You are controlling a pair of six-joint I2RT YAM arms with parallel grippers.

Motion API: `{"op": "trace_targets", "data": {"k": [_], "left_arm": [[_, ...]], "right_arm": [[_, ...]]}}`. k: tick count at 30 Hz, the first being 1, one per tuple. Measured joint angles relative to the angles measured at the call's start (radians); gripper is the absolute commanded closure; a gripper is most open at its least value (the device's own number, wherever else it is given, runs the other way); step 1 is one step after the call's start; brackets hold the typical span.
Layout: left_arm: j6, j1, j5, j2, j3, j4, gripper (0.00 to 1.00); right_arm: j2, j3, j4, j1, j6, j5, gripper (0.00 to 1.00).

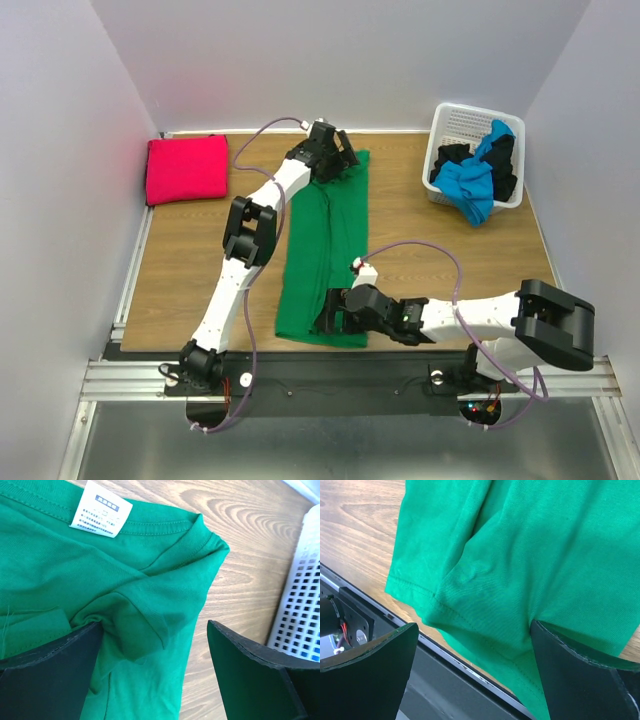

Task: Fold and stack the t-shirts
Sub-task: Fold the tshirt

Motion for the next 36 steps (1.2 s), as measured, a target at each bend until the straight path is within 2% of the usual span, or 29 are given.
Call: {"op": "trace_targets", "data": {"k": [7, 13, 15, 18, 23, 24, 26, 28, 30, 32, 36], "left_arm": [[-0.036, 0.016, 0.04, 0.0, 0.002, 0.001, 0.01], [-0.006, 0.021, 0.007, -0.063, 0.001, -0.06, 0.01], [0.015, 0.025, -0.01, -0.143, -0.005, -0.091, 0.01], [0.06, 0.029, -0.037, -0.349, -0.079, -0.106, 0.01], [0.119, 0.031, -0.126, -0.892, -0.426, -0.067, 0.01], [0.119, 0.031, -0.15, -1.047, -0.571, -0.024, 0.01], [0.117, 0.031, -0.18, -1.227, -0.758, -0.003, 0.01], [0.076, 0.031, -0.217, -1.469, -1.057, 0.042, 0.01], [0.031, 0.031, -0.225, -1.61, -1.286, 0.043, 0.01], [-0.006, 0.029, -0.217, -1.687, -1.505, 0.017, 0.01], [-0.058, 0.027, -0.172, -1.709, -1.777, -0.061, 0.01]], "right_arm": [[-0.036, 0.003, -0.058, 0.009, -0.023, -0.024, 0.0], [-0.12, 0.046, -0.167, 0.022, -0.086, -0.089, 0.0], [-0.177, 0.069, -0.191, 0.022, -0.1, -0.097, 0.0], [-0.222, 0.093, -0.211, 0.022, -0.103, -0.096, 0.0], [-0.238, 0.103, -0.284, 0.022, -0.084, -0.056, 0.0], [-0.238, 0.103, -0.304, 0.022, -0.076, -0.043, 0.0], [-0.241, 0.102, -0.347, 0.022, -0.054, -0.014, 0.0], [-0.247, 0.09, -0.376, 0.022, -0.019, 0.008, 0.0], [-0.254, 0.068, -0.397, 0.022, 0.016, 0.024, 0.0], [-0.255, 0.042, -0.417, 0.022, 0.046, 0.027, 0.0], [-0.252, 0.0, -0.452, 0.022, 0.101, 0.027, 0.0]]}}
